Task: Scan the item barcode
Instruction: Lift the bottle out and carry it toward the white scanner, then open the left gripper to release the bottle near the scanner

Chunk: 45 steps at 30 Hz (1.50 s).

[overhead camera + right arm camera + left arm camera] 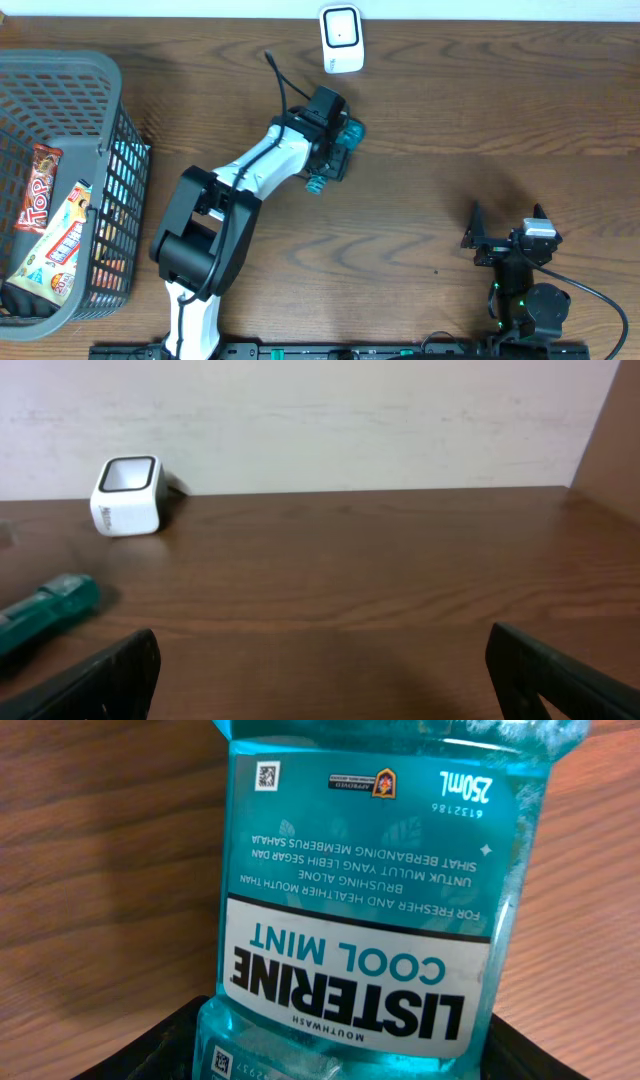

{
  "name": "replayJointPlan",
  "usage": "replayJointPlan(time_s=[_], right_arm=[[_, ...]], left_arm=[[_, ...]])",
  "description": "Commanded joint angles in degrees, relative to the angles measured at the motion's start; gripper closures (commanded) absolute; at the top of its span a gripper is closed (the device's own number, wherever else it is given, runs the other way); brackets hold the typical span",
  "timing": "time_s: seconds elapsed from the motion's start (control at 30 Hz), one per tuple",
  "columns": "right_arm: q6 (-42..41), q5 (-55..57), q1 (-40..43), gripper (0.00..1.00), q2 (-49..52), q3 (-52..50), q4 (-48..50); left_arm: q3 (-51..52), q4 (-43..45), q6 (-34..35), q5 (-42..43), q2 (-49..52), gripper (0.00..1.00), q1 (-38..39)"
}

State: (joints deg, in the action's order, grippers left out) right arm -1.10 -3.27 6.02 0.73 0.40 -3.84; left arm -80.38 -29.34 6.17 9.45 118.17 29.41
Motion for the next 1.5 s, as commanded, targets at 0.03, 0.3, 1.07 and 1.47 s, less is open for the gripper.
replayJointPlan(time_s=[0.03,0.3,1.07,1.47], right_arm=[[-0.8,-0.3,-0.4,0.01,0.0,-0.1,-0.2],[-0.8,-0.3,-0.4,0.01,0.0,-0.1,-0.2],[-0.8,-0.3,-0.4,0.01,0.0,-0.1,-0.2],[-0.8,-0.3,-0.4,0.01,0.0,-0.1,-0.2]], left_arm=[[-0.3,0.2,0.1,-0.1,2.5,0.72,1.2],[-0.3,0.5,-0.6,-0.1,2.6,0.64,1.3],[-0.4,-0.7,-1.7,-0.1,-0.7,0.02,1.1],[-0.4,-6.8,-5.8,-13.5,-25.6,0.02,0.4]])
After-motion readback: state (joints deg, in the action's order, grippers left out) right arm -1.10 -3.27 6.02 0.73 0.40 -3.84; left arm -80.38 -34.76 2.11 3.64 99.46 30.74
